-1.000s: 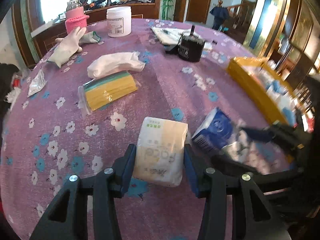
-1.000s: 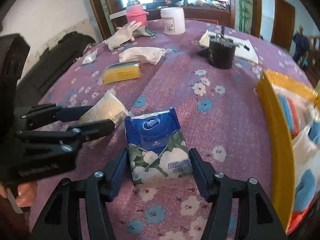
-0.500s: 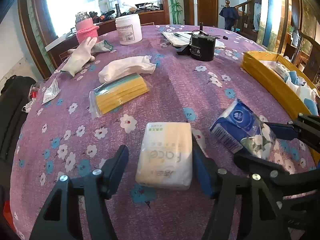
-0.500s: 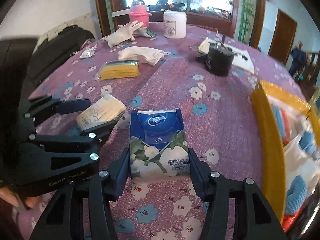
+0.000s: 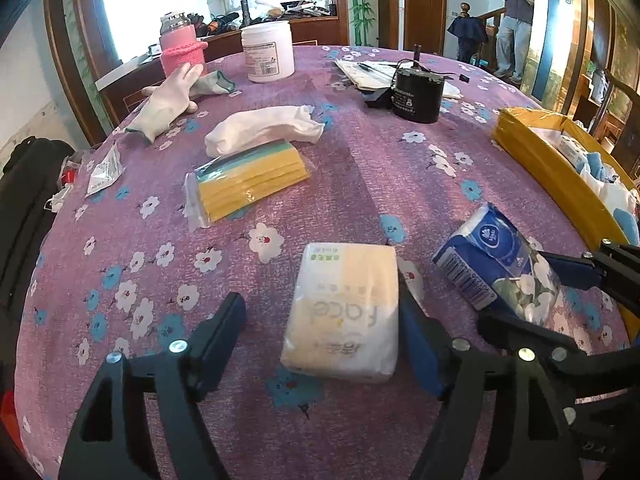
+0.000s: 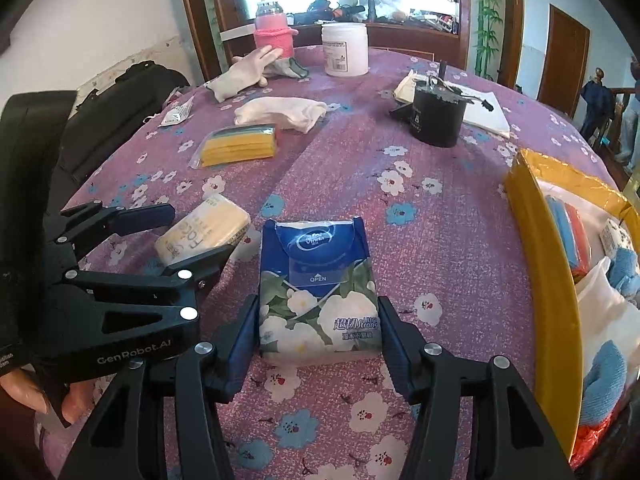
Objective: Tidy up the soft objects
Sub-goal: 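Carry the white tissue pack with the left gripper while the right carries the blue pack to the tray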
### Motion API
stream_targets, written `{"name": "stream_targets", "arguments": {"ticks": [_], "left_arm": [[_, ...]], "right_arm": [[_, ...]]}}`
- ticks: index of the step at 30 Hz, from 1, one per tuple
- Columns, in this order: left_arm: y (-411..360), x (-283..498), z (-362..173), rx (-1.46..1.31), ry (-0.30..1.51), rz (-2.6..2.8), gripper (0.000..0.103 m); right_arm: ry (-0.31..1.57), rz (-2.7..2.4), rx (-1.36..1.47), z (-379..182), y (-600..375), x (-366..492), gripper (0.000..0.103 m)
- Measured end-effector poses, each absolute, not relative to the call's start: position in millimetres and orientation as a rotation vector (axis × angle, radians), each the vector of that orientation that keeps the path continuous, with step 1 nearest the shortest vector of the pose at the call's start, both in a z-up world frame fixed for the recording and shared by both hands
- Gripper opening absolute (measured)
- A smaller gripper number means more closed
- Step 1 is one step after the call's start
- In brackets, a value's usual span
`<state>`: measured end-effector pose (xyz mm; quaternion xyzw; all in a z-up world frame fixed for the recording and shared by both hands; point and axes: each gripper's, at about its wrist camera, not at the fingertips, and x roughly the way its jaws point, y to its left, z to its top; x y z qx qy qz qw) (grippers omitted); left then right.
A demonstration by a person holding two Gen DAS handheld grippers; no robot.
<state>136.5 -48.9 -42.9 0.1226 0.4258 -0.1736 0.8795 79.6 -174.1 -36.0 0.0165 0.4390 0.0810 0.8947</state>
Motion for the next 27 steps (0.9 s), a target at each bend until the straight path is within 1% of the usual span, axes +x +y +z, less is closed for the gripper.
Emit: {"name": "stream_targets", "arguments": {"ticks": [5, 8, 10, 11, 12, 13, 15, 17, 24, 27], "left_arm": [[-48.0, 138.4, -43.7, 0.251, 0.894, -0.349, 0.082], [-47.9, 138.0, -43.8, 0.255, 0.891, -0.348, 0.082], [-49.1, 137.2, -43.3, 0.269, 0.882, -0.349, 0.08], [-50.6, 135.2, -42.7, 0.278, 0.875, -0.364, 0.07], [-53.0, 132.2, -41.6, 0.289, 0.865, -0.384, 0.05], [-56.3, 128.6, -40.5, 0.311, 0.851, -0.391, 0.042], [-62.3, 123.6, -40.6, 0.366, 0.822, -0.372, 0.042], [-60.9, 124.4, -40.2, 0.36, 0.827, -0.38, 0.042], [-37.0, 134.8, -23.8, 0.188, 0.832, -0.423, 0.041], [-33.5, 138.8, -23.8, 0.164, 0.861, -0.445, 0.041]], "right_arm": [[0.873, 0.162, 0.032, -29.9, -174.9, 76.1, 0.059], [0.873, 0.152, 0.032, -30.0, -174.7, 77.1, 0.057], [0.873, 0.148, 0.024, -30.4, -174.3, 77.2, 0.056], [0.873, 0.141, 0.02, -30.2, -174.4, 77.2, 0.055], [0.872, 0.137, 0.018, -29.7, -174.7, 77.1, 0.055], [0.87, 0.133, 0.018, -29.3, -175.2, 77.0, 0.055], [0.863, 0.123, 0.032, -27.8, -178.6, 77.1, 0.055], [0.856, 0.124, 0.047, -26.0, -181.7, 77.1, 0.055], [0.832, 0.114, 0.052, -20.9, -183.5, 74.5, 0.055], [0.824, 0.109, 0.06, -19.1, -185.8, 73.4, 0.055]]}}
